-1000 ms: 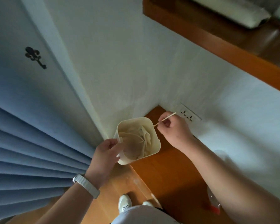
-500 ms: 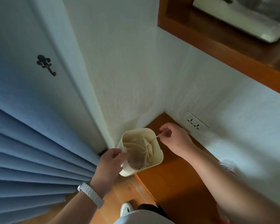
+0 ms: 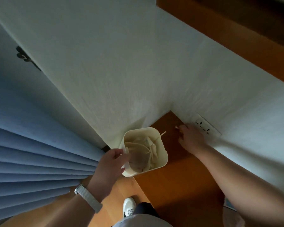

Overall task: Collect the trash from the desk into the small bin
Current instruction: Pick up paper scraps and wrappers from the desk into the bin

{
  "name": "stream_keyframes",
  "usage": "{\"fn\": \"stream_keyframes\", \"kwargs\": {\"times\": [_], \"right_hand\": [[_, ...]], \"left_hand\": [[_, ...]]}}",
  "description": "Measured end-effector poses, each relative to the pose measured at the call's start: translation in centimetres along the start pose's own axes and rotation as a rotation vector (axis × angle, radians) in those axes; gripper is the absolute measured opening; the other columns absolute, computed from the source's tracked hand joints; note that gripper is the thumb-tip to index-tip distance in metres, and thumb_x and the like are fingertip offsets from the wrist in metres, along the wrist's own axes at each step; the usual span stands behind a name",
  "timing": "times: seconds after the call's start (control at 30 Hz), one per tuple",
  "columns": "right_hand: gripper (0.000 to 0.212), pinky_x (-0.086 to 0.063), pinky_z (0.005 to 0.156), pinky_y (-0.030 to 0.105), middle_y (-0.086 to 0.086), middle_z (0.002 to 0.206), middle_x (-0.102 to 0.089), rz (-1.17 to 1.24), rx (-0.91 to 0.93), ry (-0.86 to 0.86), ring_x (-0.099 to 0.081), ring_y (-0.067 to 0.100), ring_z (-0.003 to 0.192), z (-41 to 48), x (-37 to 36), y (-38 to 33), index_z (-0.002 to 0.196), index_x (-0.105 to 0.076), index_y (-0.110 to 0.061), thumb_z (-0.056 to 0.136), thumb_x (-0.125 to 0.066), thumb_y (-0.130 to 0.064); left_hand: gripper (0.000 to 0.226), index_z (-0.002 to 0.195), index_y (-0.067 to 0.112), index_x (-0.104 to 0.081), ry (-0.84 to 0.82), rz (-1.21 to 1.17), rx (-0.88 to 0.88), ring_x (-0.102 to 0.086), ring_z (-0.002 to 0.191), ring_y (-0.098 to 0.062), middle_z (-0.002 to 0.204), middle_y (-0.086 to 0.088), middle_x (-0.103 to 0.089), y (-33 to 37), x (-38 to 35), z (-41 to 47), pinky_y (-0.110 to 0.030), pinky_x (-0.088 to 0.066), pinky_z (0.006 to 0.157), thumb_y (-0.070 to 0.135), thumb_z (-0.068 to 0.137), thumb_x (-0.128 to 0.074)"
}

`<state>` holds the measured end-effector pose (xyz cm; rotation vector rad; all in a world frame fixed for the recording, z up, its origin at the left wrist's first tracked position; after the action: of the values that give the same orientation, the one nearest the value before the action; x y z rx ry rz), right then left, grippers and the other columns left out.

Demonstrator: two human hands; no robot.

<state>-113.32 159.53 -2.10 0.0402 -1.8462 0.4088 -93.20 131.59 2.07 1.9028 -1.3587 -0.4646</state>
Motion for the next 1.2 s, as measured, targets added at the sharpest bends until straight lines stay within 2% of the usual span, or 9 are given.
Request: {"fn": "stream_keyframes", "kwargs": {"times": [0.13,0.23,0.33,0.47,0.63,0.73,0.9,1.03,1.2], "right_hand": [[0.046,-0.050,0.084,0.040,0.009,0.124,-0.054,-0.169,-0.032,-0.050,-0.055,0.028,0.107,1.4,-1.6,1.1,0.131,-0.050,-0.020,0.087,-0.060,-0.028],[0.032,-0.050,0.074,0.038,0.009,0.114,-0.055,-0.202,-0.051,-0.035,-0.057,0.028,0.096,1.4,-2.2,1.4,0.117,-0.053,-0.016,0.087,-0.057,-0.025],[0.021,-0.039,0.065,0.032,0.008,0.109,-0.054,-0.196,-0.037,-0.032,-0.055,0.026,0.092,0.8,-2.8,1.2,0.109,-0.055,-0.015,0.090,-0.055,-0.022],[0.024,-0.040,0.064,0.032,0.004,0.108,-0.053,-0.128,-0.081,-0.096,-0.056,0.024,0.095,-0.7,-3.5,0.9,0.112,-0.054,-0.018,0.090,-0.055,-0.026],[0.008,-0.040,0.052,0.029,-0.007,0.083,-0.052,-0.046,-0.158,-0.123,-0.053,0.011,0.068,-4.0,-3.1,0.4,0.095,-0.054,-0.023,0.088,-0.053,-0.027],[0.007,-0.037,0.048,0.027,-0.006,0.075,-0.054,0.075,-0.156,-0.034,-0.054,0.010,0.060,-5.8,-0.7,-0.7,0.080,-0.050,-0.028,0.086,-0.054,-0.030],[0.010,-0.040,0.042,0.028,-0.006,0.069,-0.057,0.360,-0.036,0.282,-0.054,0.009,0.051,-9.3,6.8,-4.1,0.080,-0.054,-0.032,0.086,-0.062,-0.031],[0.005,-0.048,0.045,0.028,-0.010,0.071,-0.062,0.512,0.061,0.442,-0.058,0.008,0.054,-12.3,11.8,-7.7,0.085,-0.059,-0.033,0.086,-0.063,-0.033],[0.011,-0.053,0.062,0.017,-0.018,0.082,-0.065,0.585,0.228,0.359,-0.062,-0.002,0.075,-15.1,12.1,-13.3,0.094,-0.062,-0.032,0.084,-0.065,-0.034]], "left_hand": [[0.022,0.115,0.010,-0.072,-0.005,0.003,0.003,-0.072,0.106,-0.032,0.111,-0.017,-0.075,-0.2,-0.3,0.0,-0.040,-0.062,0.088,0.020,0.095,-0.071],[0.021,0.114,0.011,-0.072,-0.014,0.006,-0.001,-0.073,0.106,-0.032,0.111,-0.017,-0.076,-0.4,-0.3,-0.2,-0.036,-0.061,0.084,0.019,0.095,-0.071],[0.022,0.115,0.010,-0.072,-0.028,0.017,-0.013,-0.072,0.106,-0.032,0.111,-0.018,-0.075,-0.3,-0.2,-0.4,-0.035,-0.060,0.083,0.020,0.096,-0.070],[0.019,0.113,0.011,-0.072,-0.027,0.015,-0.032,-0.072,0.105,-0.029,0.109,-0.015,-0.075,0.0,-0.3,-1.0,-0.034,-0.060,0.082,0.019,0.096,-0.069],[0.016,0.109,0.013,-0.073,-0.026,-0.015,-0.053,-0.073,0.103,-0.028,0.107,-0.013,-0.077,0.3,-0.3,-1.8,-0.034,-0.062,0.080,0.020,0.096,-0.071],[0.014,0.107,0.014,-0.074,-0.033,-0.033,-0.072,-0.072,0.103,-0.025,0.106,-0.012,-0.077,0.4,-0.1,-2.2,-0.035,-0.061,0.081,0.021,0.095,-0.071],[0.008,0.101,0.021,-0.073,-0.039,-0.019,-0.105,-0.070,0.101,-0.021,0.104,-0.006,-0.075,1.0,0.1,-2.6,-0.030,-0.058,0.071,0.025,0.094,-0.072],[0.008,0.101,0.022,-0.071,-0.058,-0.036,-0.127,-0.068,0.102,-0.020,0.103,-0.006,-0.072,1.5,-0.1,-3.0,-0.028,-0.056,0.070,0.025,0.094,-0.072],[0.007,0.101,0.022,-0.072,-0.100,-0.027,-0.147,-0.067,0.102,-0.024,0.103,-0.007,-0.071,1.9,-0.1,-4.2,-0.033,-0.058,0.076,0.026,0.095,-0.072]]}}
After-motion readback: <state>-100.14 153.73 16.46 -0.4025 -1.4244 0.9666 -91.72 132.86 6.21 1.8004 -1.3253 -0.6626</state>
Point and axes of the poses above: each hand's wrist, its own z-axis towards the middle knuckle, its own x-axis out of the back of the hand, y = z × x, the point moved 7 cm from there along z, towards the middle knuckle
